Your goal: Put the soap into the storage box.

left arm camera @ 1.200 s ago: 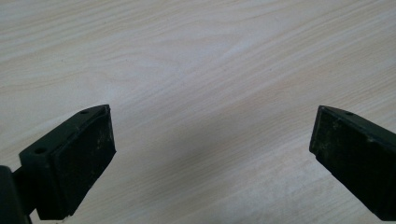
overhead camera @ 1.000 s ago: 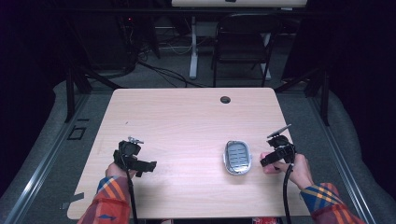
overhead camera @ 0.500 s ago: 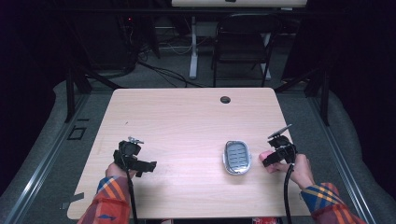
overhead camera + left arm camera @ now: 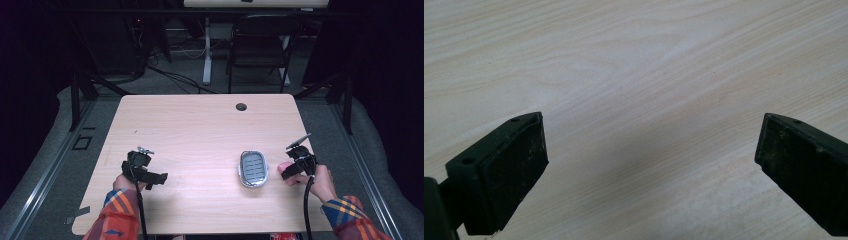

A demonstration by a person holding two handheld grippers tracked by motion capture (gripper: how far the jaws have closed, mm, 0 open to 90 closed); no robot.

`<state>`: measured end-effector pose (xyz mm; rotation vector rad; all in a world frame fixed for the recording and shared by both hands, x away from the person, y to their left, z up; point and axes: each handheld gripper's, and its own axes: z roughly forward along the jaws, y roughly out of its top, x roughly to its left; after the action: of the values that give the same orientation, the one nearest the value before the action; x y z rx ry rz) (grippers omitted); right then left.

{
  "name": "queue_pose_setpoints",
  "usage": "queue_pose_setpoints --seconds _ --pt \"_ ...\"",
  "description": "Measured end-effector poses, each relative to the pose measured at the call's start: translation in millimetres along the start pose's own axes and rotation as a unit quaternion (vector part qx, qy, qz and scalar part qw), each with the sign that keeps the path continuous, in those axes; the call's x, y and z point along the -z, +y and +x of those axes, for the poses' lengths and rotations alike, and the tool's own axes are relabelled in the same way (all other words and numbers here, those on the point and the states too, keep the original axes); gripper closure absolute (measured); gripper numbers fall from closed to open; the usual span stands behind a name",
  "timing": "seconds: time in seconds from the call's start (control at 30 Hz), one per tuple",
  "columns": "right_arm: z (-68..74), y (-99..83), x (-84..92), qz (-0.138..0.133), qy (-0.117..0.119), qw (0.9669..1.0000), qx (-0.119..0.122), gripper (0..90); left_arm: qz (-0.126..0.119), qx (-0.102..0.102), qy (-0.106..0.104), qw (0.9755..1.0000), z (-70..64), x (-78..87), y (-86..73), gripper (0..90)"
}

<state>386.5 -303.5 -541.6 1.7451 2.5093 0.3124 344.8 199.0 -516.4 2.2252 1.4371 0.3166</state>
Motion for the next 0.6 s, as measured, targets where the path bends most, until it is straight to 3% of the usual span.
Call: queue_pose_setpoints --seconds 0.17,0.23,0.3,0.33,0.4,0.5,0.53,0.6 --pt "-0.3 0.0 0.1 0.002 0.001 1.0000 0.008 36.7 0.001 0.000 0.000 1.0000 0.0 -0.1 0.0 0.3" --pt "0.8 -0.4 -0.9 -0.007 0.013 0.9999 0.002 36.8 0.000 0.000 0.000 1.0000 0.0 0.0 0.0 0.3" --pt "0.2 -0.2 -1.1 -0.006 0.006 1.0000 0.004 36.8 0.000 0.000 0.000 1.0000 0.1 -0.1 0.0 0.3" --pt "-1.8 1.4 0.7 0.006 0.007 0.9998 0.016 36.8 0.001 0.000 0.000 1.0000 0.0 -0.1 0.0 0.3" --pt "-2.2 1.7 0.9 0.006 0.010 0.9998 0.016 36.9 0.001 0.000 -0.001 1.0000 0.1 -0.2 0.0 0.3" --pt "-2.1 0.8 1.2 -0.010 0.018 0.9998 0.007 36.9 0.000 0.000 0.000 1.0000 0.1 -0.3 0.0 0.3" --pt "-3.7 2.1 5.4 0.004 0.012 0.9997 0.020 37.0 -0.001 0.000 -0.001 1.0000 0.1 -0.2 0.1 0.3" --pt "-3.9 1.6 6.3 -0.006 0.016 0.9997 0.015 37.0 0.000 -0.001 0.000 1.0000 0.1 0.0 0.1 0.3"
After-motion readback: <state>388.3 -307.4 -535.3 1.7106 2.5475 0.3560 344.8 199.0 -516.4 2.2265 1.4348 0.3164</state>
